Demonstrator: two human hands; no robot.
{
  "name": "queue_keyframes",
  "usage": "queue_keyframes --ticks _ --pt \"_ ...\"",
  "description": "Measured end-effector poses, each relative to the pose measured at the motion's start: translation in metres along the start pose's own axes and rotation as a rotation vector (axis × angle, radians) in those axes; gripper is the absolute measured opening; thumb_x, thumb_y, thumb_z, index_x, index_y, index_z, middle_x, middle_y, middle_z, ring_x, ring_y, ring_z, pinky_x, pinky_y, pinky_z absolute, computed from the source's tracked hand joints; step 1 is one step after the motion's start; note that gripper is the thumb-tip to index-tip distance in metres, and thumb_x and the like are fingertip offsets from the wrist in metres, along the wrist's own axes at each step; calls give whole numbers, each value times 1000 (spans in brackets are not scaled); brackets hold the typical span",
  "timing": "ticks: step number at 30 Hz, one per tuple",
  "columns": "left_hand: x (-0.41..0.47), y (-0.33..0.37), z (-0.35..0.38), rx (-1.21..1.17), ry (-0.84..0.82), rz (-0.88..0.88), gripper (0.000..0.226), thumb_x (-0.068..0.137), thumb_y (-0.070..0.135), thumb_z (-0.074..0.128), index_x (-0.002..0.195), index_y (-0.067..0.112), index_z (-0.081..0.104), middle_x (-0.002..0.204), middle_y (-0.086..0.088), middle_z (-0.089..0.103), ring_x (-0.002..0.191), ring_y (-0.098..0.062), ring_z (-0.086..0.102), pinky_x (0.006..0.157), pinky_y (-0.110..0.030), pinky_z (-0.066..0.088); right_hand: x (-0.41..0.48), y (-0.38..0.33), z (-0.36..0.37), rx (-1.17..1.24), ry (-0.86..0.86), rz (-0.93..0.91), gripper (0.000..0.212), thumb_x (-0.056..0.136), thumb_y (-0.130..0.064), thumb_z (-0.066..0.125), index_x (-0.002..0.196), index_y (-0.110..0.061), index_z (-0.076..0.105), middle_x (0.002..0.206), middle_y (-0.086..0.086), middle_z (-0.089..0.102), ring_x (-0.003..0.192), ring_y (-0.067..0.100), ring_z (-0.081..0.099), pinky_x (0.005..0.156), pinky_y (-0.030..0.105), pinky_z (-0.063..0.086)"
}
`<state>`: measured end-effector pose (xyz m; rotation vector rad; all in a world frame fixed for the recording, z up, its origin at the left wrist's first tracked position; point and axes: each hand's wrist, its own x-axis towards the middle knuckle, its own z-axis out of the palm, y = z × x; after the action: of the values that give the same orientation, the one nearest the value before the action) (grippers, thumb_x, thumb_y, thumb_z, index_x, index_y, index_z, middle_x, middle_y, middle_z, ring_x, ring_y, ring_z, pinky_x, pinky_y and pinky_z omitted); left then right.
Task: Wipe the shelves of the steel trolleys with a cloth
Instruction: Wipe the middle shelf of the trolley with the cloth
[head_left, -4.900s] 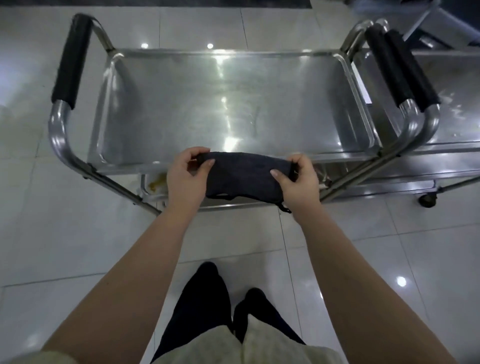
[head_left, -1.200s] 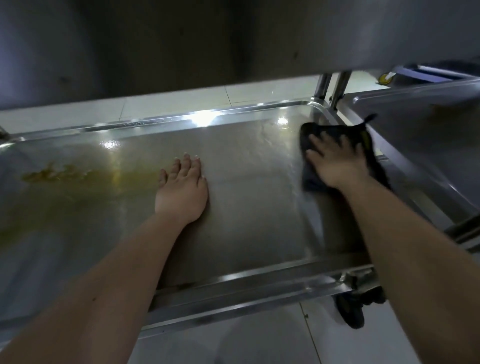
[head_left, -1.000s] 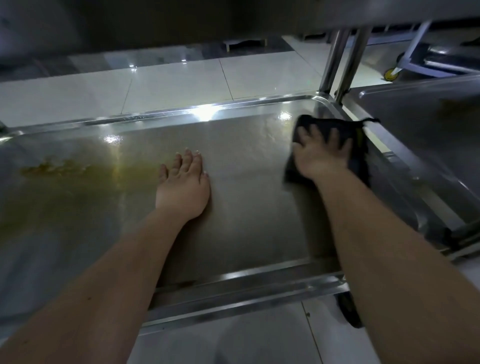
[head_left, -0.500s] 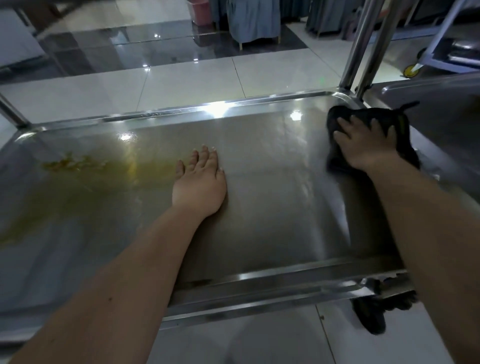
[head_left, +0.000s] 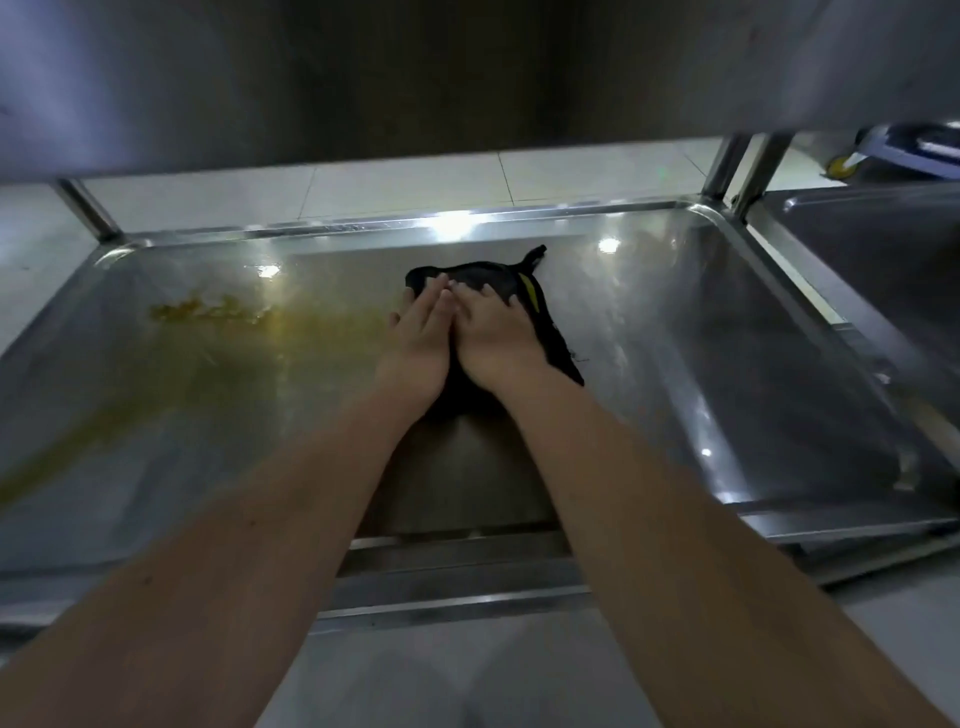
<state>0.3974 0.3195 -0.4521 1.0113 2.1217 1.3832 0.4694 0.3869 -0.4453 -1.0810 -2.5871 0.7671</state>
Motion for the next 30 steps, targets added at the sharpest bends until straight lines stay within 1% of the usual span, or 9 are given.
queue_keyframes --ticks 2,4,6,11,15,19,23,25,30 --pt "7 6 -4 284 -19 79 45 105 33 32 148 21 37 159 -3 26 148 -21 13 120 -39 1 -8 17 -22 227 122 87 45 104 -28 33 148 -24 40 154 5 37 142 28 31 118 42 22" --pt "16 17 1 644 -43 214 48 102 32 36 149 19 36 158 -5 27 148 -25 14 120 -42 3 -13 40 -41 69 122 151 46 102 -21 34 147 -27 41 156 3 34 146 27 23 120 45 13" --pt "19 30 21 805 -115 264 52 102 34 34 151 18 30 160 -6 24 148 -26 13 119 -45 4 -18 63 -50 -145 37 192 46 103 -22 30 149 -28 36 160 -2 26 150 25 10 120 48 5" --pt "3 27 71 924 -211 84 59 101 52 15 155 32 2 163 5 -7 149 -21 -10 115 -55 -14 -22 88 -40 -350 15 163 48 105 -34 21 153 -32 22 163 -5 14 150 26 6 121 46 6" --pt "25 0 26 994 -167 118 59 97 62 16 152 46 5 163 8 -6 149 -26 -9 112 -59 -14 -20 93 -39 -395 20 139 50 105 -36 21 155 -30 20 164 -5 12 150 27 7 120 46 5" --pt "54 -44 -65 1029 -74 -37 58 94 67 19 149 53 9 163 7 -2 149 -33 -6 111 -64 -11 -23 93 -36 -437 16 145 53 104 -40 19 156 -31 13 165 -5 7 151 28 3 120 47 2" --pt "60 -53 -75 1012 -43 -128 56 94 66 18 148 54 10 163 12 0 149 -34 -6 108 -68 -10 -22 90 -31 -469 3 156 55 103 -43 14 156 -33 7 165 -4 1 150 31 -2 120 51 -2" --pt "62 -40 -51 991 -54 -95 56 94 64 19 148 54 10 163 13 0 149 -34 -6 109 -69 -8 -23 90 -30 -474 -1 165 55 103 -44 13 156 -33 6 165 -4 0 150 32 -3 120 52 -3" --pt "33 13 52 993 -262 192 53 97 61 17 148 54 7 162 14 -2 148 -32 -10 110 -66 -12 -24 92 -33 -473 27 142 54 104 -39 18 157 -29 10 165 -3 6 151 30 1 120 50 2"
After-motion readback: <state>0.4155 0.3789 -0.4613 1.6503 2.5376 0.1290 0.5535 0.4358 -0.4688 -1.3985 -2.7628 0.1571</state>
